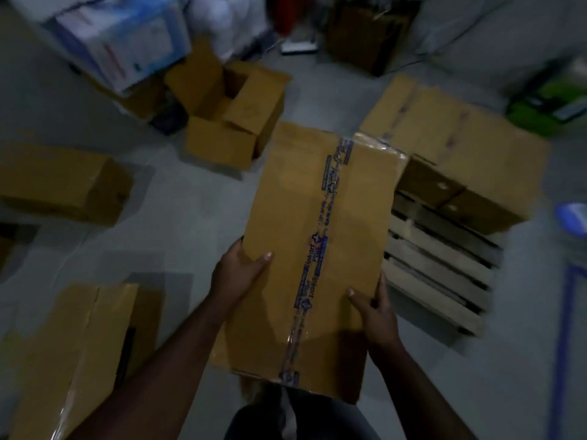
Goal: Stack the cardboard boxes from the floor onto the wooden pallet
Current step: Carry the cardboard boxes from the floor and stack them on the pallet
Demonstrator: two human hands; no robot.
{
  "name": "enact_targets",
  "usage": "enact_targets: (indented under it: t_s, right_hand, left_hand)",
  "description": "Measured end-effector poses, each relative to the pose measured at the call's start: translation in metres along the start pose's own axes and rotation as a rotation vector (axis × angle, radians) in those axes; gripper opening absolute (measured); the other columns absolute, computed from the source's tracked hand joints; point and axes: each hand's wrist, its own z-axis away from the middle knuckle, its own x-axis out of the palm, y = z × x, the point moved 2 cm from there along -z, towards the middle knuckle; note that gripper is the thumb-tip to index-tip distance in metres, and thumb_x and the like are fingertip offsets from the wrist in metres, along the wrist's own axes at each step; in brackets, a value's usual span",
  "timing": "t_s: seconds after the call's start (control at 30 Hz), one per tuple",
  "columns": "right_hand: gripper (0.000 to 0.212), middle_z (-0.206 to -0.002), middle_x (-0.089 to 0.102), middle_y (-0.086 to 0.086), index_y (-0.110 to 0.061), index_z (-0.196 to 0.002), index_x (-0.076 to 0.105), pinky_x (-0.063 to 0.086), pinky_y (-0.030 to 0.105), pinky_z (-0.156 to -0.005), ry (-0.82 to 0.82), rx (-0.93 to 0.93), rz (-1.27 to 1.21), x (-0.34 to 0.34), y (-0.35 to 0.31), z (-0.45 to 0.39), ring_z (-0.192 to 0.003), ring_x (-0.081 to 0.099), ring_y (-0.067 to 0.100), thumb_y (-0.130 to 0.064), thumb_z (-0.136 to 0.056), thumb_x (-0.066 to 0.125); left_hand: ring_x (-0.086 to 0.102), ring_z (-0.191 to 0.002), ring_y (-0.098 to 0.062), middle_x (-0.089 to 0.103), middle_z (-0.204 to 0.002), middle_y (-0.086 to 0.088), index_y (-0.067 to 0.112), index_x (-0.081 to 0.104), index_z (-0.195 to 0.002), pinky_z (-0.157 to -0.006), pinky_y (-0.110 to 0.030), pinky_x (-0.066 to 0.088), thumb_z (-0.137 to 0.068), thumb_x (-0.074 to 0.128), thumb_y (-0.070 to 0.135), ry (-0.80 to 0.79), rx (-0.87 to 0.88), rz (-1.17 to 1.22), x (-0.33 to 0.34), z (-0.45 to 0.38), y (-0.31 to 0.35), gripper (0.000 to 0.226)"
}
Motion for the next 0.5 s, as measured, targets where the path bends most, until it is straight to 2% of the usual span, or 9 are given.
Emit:
enact_targets:
  t_s: [0.07,0.1,0.23,0.33,0.43,0.5]
  right_hand:
    - [0.083,-0.144,0.053,-0.009,-0.057,-0.154,0.025,0.054,0.056,-0.099,0.094,0.011,-0.002,-0.043,-0.002,0.003,-0.124,0.057,0.021,-0.028,-0.093,0.075]
    - [0.086,-0.145,0.051,-0.006,-0.053,-0.157,0.023,0.053,0.059,-0.1,0.133,0.022,-0.013,-0.064,-0.002,0.003,-0.126,0.055,0.025,-0.027,-0.093,0.075]
    - [0.085,-0.143,0.053,-0.002,-0.042,-0.16,0.025,0.054,0.052,-0.095,0.241,0.015,-0.099,-0.145,0.0,-0.019,-0.123,0.057,0.026,-0.02,-0.094,0.073]
    - [0.086,-0.143,0.055,-0.001,-0.043,-0.158,0.027,0.053,0.058,-0.1,0.295,0.028,-0.147,-0.205,0.001,-0.054,-0.124,0.058,0.028,-0.02,-0.091,0.077]
    - [0.085,-0.141,0.056,0.001,-0.037,-0.157,0.03,0.052,0.058,-0.101,0.333,0.075,-0.158,-0.268,0.001,-0.104,-0.122,0.059,0.028,-0.023,-0.09,0.079]
    - [0.084,-0.141,0.057,0.005,-0.031,-0.156,0.032,0.053,0.058,-0.1,0.351,0.117,-0.148,-0.309,0.004,-0.139,-0.118,0.061,0.029,-0.025,-0.089,0.081]
  left_hand:
    - [0.066,-0.114,-0.018,0.068,-0.129,0.01,0.035,0.055,-0.14,-0.098,-0.048,0.056,-0.07,0.068,0.08,-0.063,0.033,-0.058,0.037,0.004,0.033,0.085]
    - [0.065,-0.115,-0.019,0.067,-0.131,0.01,0.035,0.054,-0.141,-0.098,-0.048,0.055,-0.067,0.066,0.085,-0.091,0.052,-0.084,0.057,0.002,0.048,0.09]
    - [0.063,-0.12,-0.024,0.064,-0.137,0.004,0.03,0.051,-0.145,-0.101,-0.045,0.053,-0.073,0.066,0.08,-0.177,0.114,-0.191,0.144,-0.01,0.108,0.089]
    - [0.05,-0.137,-0.031,0.047,-0.155,-0.004,0.024,0.037,-0.156,-0.109,-0.046,0.045,-0.08,0.068,0.073,-0.225,0.086,-0.222,0.217,-0.019,0.155,0.096]
    - [0.054,-0.133,-0.031,0.053,-0.148,-0.005,0.019,0.039,-0.154,-0.105,-0.041,0.048,-0.085,0.073,0.058,-0.291,0.073,-0.233,0.295,-0.043,0.184,0.086]
    - [0.056,-0.13,-0.028,0.054,-0.147,-0.005,0.018,0.037,-0.154,-0.105,-0.042,0.049,-0.082,0.079,0.052,-0.339,0.048,-0.239,0.345,-0.06,0.201,0.09]
